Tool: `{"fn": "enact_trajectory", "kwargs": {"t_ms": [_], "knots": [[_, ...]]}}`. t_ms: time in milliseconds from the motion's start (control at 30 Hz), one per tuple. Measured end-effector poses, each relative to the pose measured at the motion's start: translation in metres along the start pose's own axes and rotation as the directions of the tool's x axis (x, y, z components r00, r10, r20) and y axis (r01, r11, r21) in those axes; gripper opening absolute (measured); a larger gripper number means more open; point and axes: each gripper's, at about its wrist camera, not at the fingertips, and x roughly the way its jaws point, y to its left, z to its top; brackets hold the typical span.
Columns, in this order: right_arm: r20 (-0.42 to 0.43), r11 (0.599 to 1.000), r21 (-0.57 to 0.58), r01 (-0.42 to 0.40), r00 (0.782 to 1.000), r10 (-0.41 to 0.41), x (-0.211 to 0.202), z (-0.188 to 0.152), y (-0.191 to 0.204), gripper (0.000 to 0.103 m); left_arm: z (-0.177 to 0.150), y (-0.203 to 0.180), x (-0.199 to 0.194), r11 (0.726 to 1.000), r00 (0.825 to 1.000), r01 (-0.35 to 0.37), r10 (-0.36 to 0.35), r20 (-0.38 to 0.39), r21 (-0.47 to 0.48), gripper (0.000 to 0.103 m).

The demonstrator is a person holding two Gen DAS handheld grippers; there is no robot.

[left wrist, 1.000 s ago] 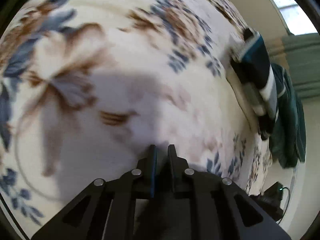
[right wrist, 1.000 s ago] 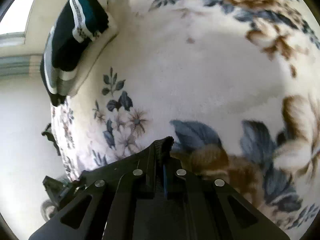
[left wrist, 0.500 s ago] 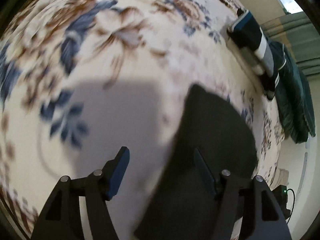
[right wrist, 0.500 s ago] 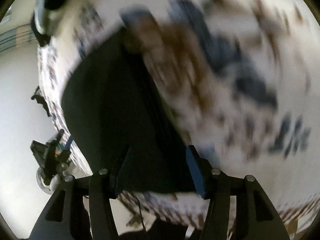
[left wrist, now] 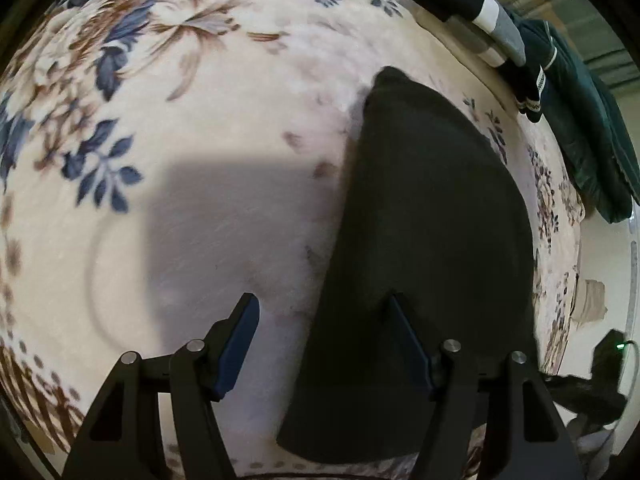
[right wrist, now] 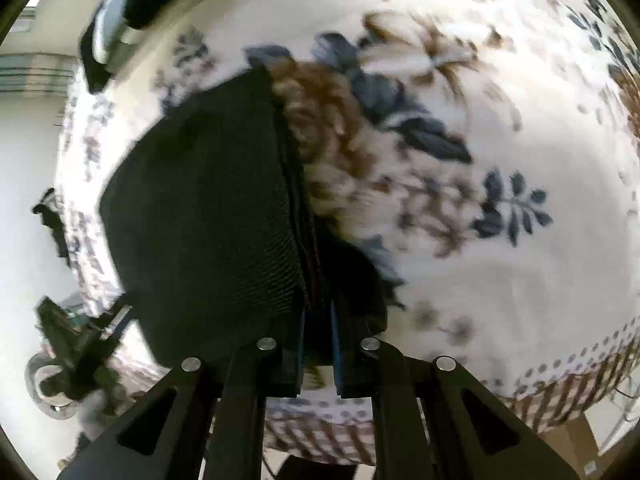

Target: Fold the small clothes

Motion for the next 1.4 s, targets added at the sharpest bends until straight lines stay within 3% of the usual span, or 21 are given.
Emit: {"fn": "enact_trajectory", "kwargs": {"t_ms": [167,233,267,333,400,533,567,600,700,833,933,967,1000,1033,1167,1267,1300,1333,1367,1400], "knots": [[-0.131,0.999,0.027,-0.033,0.991,0.036,0.041,0.011,-0.022,0.013,0.014,-0.005,0.0,1.0,1.0,0.016,-0.016,0.017,0.019,0.064],[-0.148,0.999,0.022,-0.043,0.988,0.046,0.035,0.021,-0.021,0.032,0.027,-0.006,-0.002,0.999,0.998,0.045,-0.046,0.036,0.017,0.064],[-0.128,0.997,0.019,-0.08,0.988,0.081,0.028,0.027,-0.02,0.039,0.034,-0.006,-0.002,0.998,0.997,0.061,-0.062,0.044,0.014,0.064],[-0.072,0.991,0.011,-0.131,0.989,0.131,0.012,0.042,-0.02,0.064,0.053,-0.007,0.003,0.995,0.993,0.1,-0.101,0.055,0.01,0.064],[-0.033,0.983,0.01,-0.185,0.982,0.185,0.008,0.062,-0.019,0.066,0.079,-0.008,0.019,0.99,0.989,0.138,-0.137,0.047,-0.013,0.064],[-0.075,0.956,0.021,-0.294,0.953,0.295,0.033,0.096,-0.016,0.066,0.111,-0.004,0.044,0.971,0.974,0.225,-0.222,0.045,-0.079,0.061],[-0.095,0.944,0.021,-0.329,0.939,0.33,0.043,0.102,-0.013,0.066,0.115,-0.006,0.046,0.97,0.972,0.234,-0.23,0.05,-0.072,0.031],[-0.114,0.936,0.021,-0.351,0.929,0.351,0.051,0.107,-0.011,0.066,0.117,-0.008,0.048,0.968,0.969,0.245,-0.242,0.052,-0.057,0.015],[-0.123,0.919,0.063,-0.39,0.911,0.395,0.06,0.12,-0.009,0.066,0.117,-0.017,0.046,0.97,0.968,0.242,-0.239,0.078,-0.036,0.012],[0.019,0.899,0.08,-0.431,0.902,0.431,0.039,0.134,-0.01,0.066,0.116,-0.01,0.041,0.965,0.962,0.257,-0.251,0.103,-0.049,0.011],[0.027,0.889,0.083,-0.451,0.892,0.45,0.041,0.148,-0.002,0.066,0.117,-0.008,0.041,0.963,0.961,0.263,-0.256,0.107,-0.064,0.011],[0.023,0.893,0.07,-0.444,0.896,0.444,0.043,0.152,0.002,0.064,0.118,-0.008,0.04,0.963,0.961,0.261,-0.254,0.108,-0.062,0.011],[0.057,0.904,0.046,-0.425,0.905,0.422,0.04,0.153,0.005,0.022,0.118,-0.009,0.04,0.964,0.962,0.26,-0.252,0.109,-0.061,0.011],[0.075,0.92,0.036,-0.391,0.919,0.388,0.038,0.157,0.01,0.005,0.118,-0.007,0.04,0.962,0.96,0.266,-0.259,0.108,-0.065,0.011],[0.183,0.938,0.077,-0.337,0.93,0.319,0.024,0.174,0.008,0.004,0.119,-0.006,0.044,0.96,0.959,0.272,-0.266,0.096,-0.069,0.012],[0.094,0.938,0.029,-0.345,0.935,0.341,0.032,0.179,0.013,0.004,0.121,-0.004,0.042,0.956,0.958,0.283,-0.278,0.073,-0.077,0.017],[0.055,0.938,0.03,-0.346,0.937,0.344,0.033,0.18,0.012,0.007,0.121,-0.003,0.041,0.955,0.958,0.285,-0.28,0.061,-0.084,0.017],[0.014,0.939,0.033,-0.341,0.94,0.341,0.033,0.176,0.007,0.021,0.12,0.0,0.037,0.949,0.954,0.299,-0.295,0.056,-0.094,0.024],[-0.021,0.94,0.037,-0.338,0.941,0.339,0.032,0.174,0.004,0.032,0.117,0.003,0.032,0.948,0.952,0.303,-0.298,0.063,-0.098,0.038],[-0.037,0.936,0.036,-0.35,0.936,0.351,0.029,0.168,0.0,0.054,0.114,0.006,0.027,0.948,0.953,0.302,-0.296,0.068,-0.098,0.048]]}}
